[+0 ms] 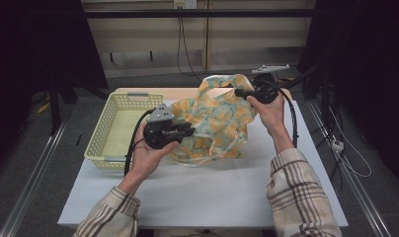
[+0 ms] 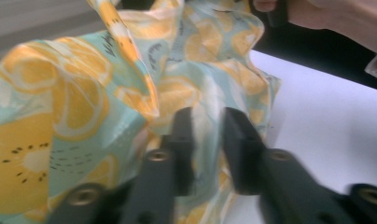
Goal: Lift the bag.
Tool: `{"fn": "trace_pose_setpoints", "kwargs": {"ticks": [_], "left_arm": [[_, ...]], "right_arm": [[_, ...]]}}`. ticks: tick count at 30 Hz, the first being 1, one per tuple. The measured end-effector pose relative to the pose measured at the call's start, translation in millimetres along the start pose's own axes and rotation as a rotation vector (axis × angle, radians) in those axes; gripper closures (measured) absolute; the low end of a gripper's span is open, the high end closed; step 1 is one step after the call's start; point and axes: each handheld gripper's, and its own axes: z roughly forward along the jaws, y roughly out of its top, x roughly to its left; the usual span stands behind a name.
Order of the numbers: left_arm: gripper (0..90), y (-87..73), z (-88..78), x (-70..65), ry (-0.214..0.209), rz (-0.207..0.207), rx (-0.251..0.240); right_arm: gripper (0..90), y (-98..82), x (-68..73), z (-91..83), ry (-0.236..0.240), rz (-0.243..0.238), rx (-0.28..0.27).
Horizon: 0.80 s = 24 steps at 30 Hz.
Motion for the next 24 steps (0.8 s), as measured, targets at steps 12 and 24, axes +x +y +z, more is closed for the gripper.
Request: {"fn": "trace_pose_setpoints", "kwargs": {"ticks": [12, 24], "left_arm": [[18.9, 0.2, -8.2, -2.9, 0.033, 0.007, -0.016], [4.4, 3.3, -20.8, 3.4, 0.094, -0.012, -0.046]], "right_arm": [[31.6, -9.2, 2.3, -14.6, -0.025, 0.003, -0.003], [13.0, -16.4, 12.9, -31.1, -0.032, -0.027, -0.014]]}}
